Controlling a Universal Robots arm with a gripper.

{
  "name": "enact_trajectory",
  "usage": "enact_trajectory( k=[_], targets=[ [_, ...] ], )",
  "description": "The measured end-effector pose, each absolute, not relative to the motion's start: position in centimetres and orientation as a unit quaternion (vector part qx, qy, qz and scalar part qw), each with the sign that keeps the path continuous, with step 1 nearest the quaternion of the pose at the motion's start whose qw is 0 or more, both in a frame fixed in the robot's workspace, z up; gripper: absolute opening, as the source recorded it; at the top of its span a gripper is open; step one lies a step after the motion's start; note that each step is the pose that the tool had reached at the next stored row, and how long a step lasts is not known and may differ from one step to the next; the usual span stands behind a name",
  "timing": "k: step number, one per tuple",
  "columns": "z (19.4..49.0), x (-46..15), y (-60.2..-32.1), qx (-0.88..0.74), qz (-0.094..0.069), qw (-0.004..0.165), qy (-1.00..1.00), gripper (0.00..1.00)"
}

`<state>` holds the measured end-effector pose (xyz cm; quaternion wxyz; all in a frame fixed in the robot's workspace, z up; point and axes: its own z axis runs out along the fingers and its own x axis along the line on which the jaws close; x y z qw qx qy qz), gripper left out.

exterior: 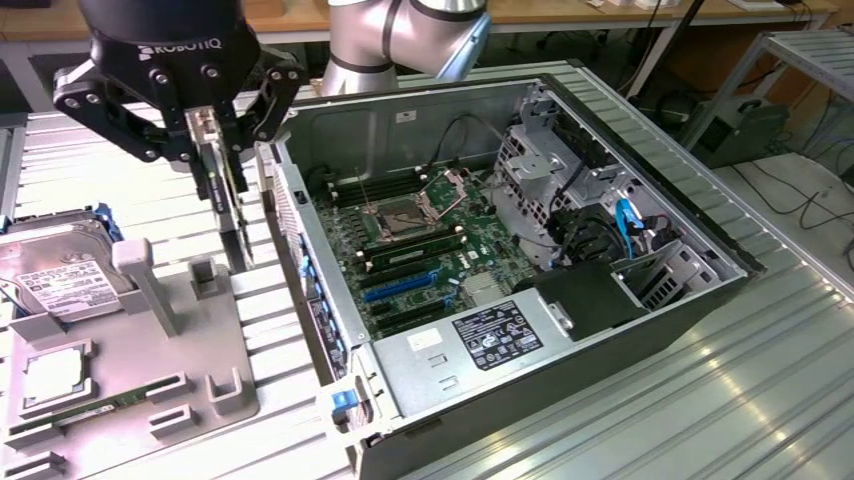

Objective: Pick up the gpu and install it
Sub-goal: 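Pick up the gpu and move the gpu toward the slot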

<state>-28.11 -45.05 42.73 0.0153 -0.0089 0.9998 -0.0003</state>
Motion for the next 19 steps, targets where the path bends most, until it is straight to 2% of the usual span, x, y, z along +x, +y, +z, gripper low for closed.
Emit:
enact_trajectory(
  k=[19],
  targets=[
    [42.7,-23.8,-45.1,-0.009,0.000,0.015,1.000,0.28]
  ],
)
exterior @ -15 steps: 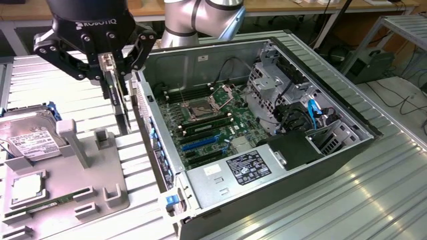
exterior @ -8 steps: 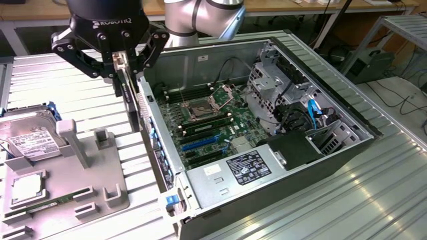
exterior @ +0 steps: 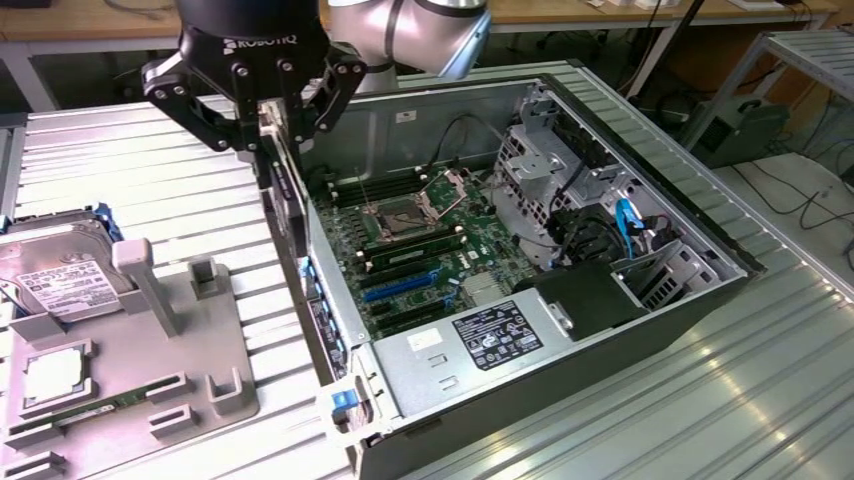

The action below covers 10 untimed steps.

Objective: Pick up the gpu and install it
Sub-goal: 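Pick up the gpu and move the gpu toward the slot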

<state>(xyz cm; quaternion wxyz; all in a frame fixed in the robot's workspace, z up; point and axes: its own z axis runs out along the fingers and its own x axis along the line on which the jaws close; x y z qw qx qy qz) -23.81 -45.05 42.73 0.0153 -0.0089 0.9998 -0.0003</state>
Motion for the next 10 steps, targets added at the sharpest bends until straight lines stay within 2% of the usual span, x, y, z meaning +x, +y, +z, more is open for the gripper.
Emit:
enact_trajectory(
  k=[10],
  targets=[
    [42.7,-21.7,-45.1,-0.009,0.000,0.015,1.000,0.28]
  ],
)
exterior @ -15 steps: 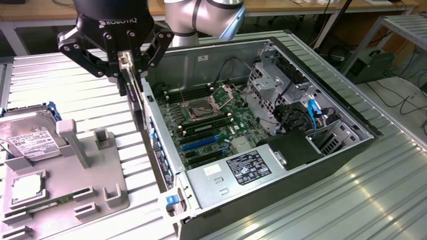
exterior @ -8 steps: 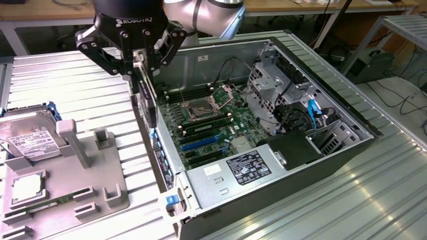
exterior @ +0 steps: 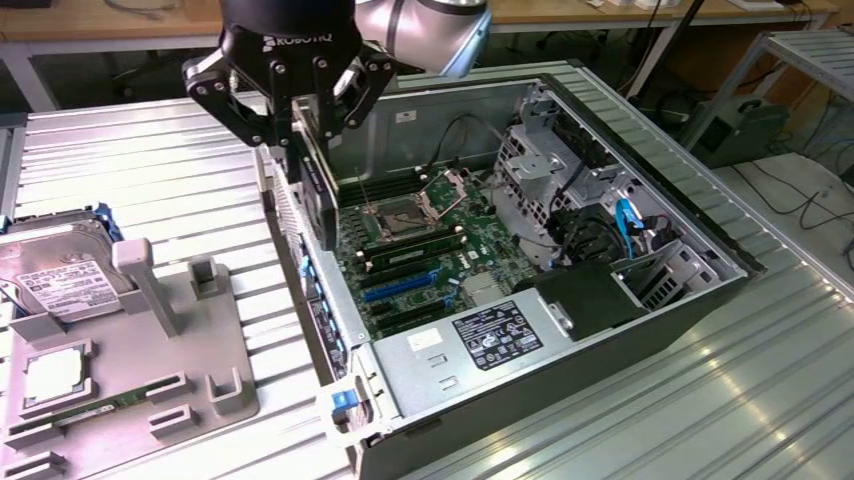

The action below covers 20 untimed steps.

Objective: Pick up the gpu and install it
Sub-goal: 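Pick up the gpu and move the gpu toward the slot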

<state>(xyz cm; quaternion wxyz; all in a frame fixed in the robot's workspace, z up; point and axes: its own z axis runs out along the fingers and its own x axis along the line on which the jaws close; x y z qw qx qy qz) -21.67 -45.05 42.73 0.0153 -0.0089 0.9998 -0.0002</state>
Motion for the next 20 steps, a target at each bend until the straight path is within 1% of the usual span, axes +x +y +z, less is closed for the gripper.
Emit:
enact_trajectory(
  k=[20],
  targets=[
    [42.7,-16.1,-45.1,-0.009,0.000,0.015,1.000,0.28]
  ],
)
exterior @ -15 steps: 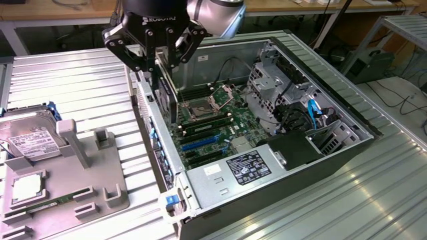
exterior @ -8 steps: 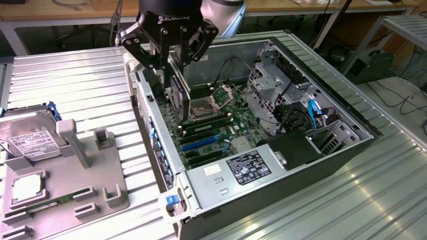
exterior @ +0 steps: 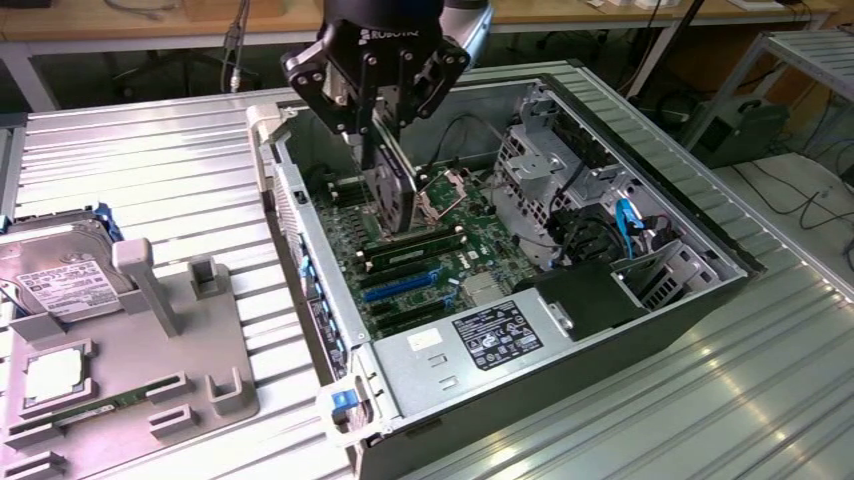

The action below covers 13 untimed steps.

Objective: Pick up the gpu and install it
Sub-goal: 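Pick up the gpu and move the gpu toward the slot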

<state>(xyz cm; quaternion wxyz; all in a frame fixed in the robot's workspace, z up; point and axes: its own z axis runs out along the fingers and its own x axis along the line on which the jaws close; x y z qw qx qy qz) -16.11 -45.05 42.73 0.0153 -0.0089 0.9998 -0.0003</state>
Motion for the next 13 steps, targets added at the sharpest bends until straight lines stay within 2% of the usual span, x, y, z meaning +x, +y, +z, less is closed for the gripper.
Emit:
enact_trajectory(
  k=[13],
  targets=[
    [42.7,-11.3,-45.1,-0.009,0.000,0.015,1.000,0.28]
  ],
)
